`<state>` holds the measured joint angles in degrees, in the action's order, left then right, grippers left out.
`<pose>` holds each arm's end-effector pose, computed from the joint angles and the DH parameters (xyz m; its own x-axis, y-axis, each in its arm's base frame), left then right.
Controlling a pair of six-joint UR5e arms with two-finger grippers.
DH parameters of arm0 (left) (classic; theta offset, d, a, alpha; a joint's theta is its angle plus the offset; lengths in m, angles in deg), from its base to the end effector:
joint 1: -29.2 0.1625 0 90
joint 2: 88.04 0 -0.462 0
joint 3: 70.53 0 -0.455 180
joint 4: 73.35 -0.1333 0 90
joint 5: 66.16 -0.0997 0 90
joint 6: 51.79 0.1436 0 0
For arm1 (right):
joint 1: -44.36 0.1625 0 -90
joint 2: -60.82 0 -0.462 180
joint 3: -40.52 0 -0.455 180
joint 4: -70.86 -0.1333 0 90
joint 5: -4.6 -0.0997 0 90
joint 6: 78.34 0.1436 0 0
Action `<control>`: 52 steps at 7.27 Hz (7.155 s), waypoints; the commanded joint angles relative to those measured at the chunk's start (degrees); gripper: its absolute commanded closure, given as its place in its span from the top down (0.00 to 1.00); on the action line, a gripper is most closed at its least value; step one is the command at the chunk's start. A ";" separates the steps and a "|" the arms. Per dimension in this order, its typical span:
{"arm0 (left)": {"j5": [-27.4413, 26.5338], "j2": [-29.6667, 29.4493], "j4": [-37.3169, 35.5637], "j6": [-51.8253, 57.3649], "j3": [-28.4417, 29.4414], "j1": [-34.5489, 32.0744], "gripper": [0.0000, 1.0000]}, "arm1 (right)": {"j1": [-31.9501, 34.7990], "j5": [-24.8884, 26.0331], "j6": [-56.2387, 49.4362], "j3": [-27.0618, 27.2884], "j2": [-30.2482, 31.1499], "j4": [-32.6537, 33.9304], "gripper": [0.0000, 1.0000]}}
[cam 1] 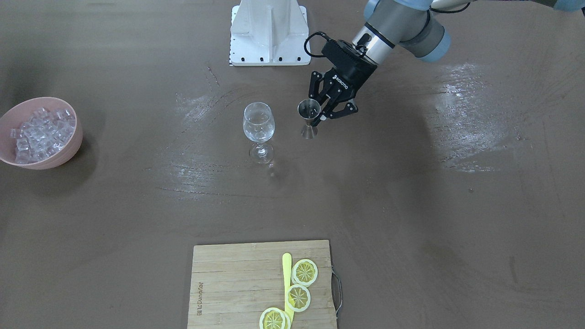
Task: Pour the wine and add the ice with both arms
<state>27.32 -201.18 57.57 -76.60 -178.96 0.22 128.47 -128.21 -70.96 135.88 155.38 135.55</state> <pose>0.5320 -0.4370 0.2053 0.4392 0.7925 -0.4232 0.0771 0.4361 0.8966 -0.0213 -0.5549 0.6674 0.7051 -0.2550 0.6617 0.0016 0.9337 0.3581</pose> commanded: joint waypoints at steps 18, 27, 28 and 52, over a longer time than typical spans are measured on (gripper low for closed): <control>-10.85 -20.62 -55.23 7.32 -7.77 4.55 0.00 | 0.00 -0.08 0.00 0.09 0.44 0.00 1.00; -17.19 -30.03 -71.67 9.42 -2.32 5.78 0.00 | 0.00 -0.08 0.00 -0.62 0.36 0.00 1.00; -17.45 -32.03 -74.55 9.51 -1.19 5.78 0.00 | 0.00 -0.08 0.00 -0.70 0.44 0.00 1.00; -22.64 -39.35 -84.61 9.60 5.42 8.94 0.00 | 0.00 -0.35 0.00 -2.11 0.00 0.00 1.00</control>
<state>4.49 -241.48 -28.53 -67.30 -172.54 9.18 128.47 -128.55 -70.96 133.69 155.39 135.55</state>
